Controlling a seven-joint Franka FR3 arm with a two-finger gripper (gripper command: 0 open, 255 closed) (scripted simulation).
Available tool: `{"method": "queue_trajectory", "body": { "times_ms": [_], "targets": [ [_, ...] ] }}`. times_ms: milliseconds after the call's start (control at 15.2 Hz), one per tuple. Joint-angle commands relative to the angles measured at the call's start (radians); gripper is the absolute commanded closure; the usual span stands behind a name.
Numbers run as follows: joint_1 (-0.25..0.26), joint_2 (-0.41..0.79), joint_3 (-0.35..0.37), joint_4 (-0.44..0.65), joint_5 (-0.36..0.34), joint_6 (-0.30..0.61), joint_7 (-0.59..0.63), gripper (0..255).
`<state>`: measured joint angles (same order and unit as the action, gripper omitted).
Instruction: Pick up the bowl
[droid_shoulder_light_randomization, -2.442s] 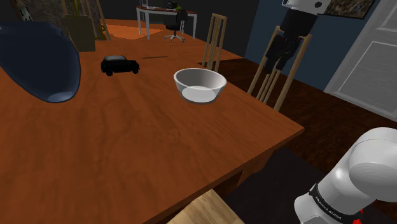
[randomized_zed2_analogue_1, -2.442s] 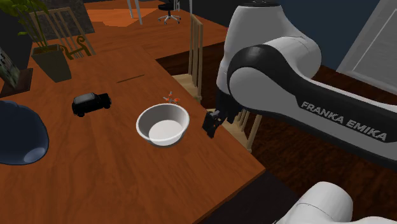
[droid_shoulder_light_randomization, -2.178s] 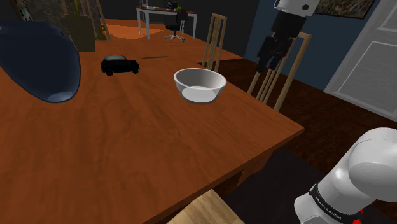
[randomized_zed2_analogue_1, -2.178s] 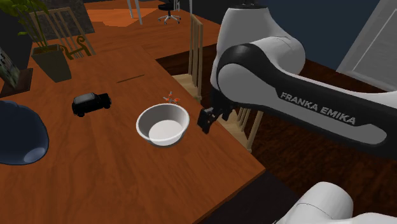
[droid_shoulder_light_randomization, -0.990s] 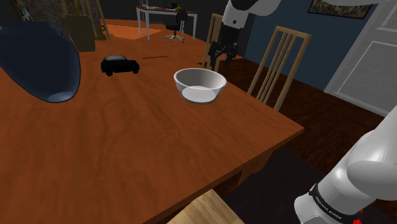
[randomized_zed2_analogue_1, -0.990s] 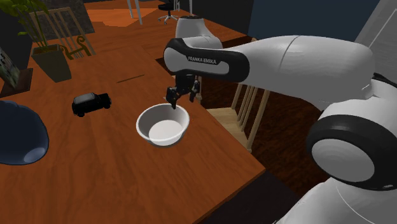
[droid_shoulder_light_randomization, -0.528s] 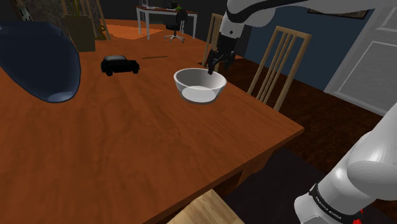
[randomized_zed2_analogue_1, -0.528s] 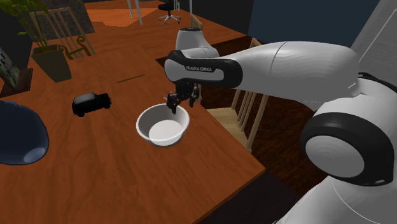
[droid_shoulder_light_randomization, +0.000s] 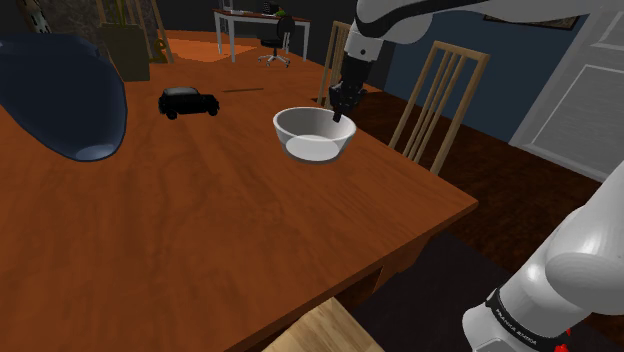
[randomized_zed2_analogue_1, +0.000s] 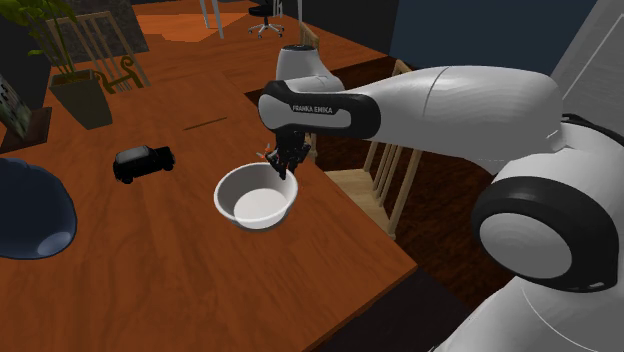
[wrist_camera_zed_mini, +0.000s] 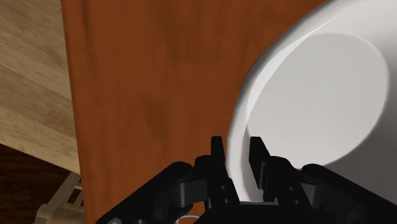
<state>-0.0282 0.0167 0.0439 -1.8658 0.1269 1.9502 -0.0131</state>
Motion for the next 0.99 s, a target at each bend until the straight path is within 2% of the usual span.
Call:
{"method": "queue_trajectory", "body": {
  "times_ms": [0, 132, 924],
  "targets": [
    [0.0, 0.0, 0.0, -0.001, 0.0, 0.0, 0.0, 255],
    [0.0, 0.002, 0.0, 0.001, 0.0, 0.0, -0.001, 255],
    [-0.002, -0.002, -0.002, 0.157, -0.006, -0.159, 0.017, 255]
  ]
}}
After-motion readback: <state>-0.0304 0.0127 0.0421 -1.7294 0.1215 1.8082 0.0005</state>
